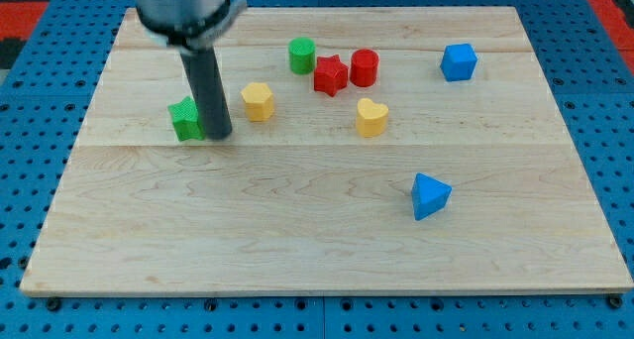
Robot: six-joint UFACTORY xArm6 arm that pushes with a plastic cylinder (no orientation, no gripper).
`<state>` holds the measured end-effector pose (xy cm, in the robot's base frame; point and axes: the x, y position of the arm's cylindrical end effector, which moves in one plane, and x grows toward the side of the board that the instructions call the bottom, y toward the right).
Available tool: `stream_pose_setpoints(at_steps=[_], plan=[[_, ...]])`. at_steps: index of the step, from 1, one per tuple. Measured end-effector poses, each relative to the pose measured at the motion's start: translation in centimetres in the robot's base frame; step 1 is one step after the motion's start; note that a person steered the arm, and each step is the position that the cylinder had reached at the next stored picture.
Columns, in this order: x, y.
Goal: Push the green star to the yellow hexagon
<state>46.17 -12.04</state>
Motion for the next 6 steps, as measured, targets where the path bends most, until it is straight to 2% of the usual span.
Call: stream_pose_setpoints(at_steps=[1, 2, 3, 4, 5, 6], plan=[[-1.6, -7.4], [-8.1, -7.1], [-5.1, -4.9], [-1.7, -6.0], [-0.8, 2.3], [-5.3, 2.4]])
